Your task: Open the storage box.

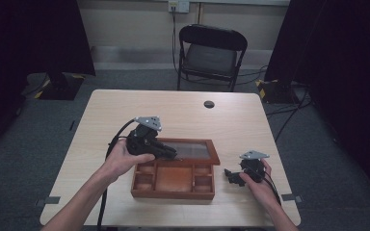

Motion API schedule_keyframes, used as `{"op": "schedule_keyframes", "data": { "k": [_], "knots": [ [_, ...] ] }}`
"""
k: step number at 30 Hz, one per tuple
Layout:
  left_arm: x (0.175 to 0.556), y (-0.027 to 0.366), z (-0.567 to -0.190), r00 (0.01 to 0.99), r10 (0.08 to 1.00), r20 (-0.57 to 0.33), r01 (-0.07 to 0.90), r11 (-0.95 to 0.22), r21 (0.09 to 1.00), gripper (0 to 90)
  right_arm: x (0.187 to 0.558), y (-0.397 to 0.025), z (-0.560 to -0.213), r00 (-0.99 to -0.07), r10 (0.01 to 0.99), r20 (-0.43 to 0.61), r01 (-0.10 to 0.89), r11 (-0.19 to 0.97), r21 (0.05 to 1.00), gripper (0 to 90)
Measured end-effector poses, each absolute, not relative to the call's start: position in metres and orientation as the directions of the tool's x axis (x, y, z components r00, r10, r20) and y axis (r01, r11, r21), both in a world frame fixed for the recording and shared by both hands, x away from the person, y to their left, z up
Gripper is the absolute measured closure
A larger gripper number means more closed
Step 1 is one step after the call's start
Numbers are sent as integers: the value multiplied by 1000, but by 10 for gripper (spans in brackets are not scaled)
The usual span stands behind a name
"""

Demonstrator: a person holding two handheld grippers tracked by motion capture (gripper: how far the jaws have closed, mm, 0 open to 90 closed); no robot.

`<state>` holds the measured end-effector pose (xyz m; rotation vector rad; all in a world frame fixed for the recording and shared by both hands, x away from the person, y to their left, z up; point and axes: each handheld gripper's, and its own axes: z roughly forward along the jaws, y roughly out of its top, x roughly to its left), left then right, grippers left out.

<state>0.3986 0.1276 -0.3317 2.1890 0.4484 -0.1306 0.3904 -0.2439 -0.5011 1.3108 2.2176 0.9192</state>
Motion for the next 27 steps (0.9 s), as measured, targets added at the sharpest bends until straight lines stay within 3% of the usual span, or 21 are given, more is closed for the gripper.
{"op": "schedule_keyframes", "data": {
  "k": [27],
  "knots": [
    [411, 123, -315, 929, 297, -222, 356, -548, 757, 821, 390, -244, -501, -475, 880, -9, 615, 340, 712, 11]
  ]
}}
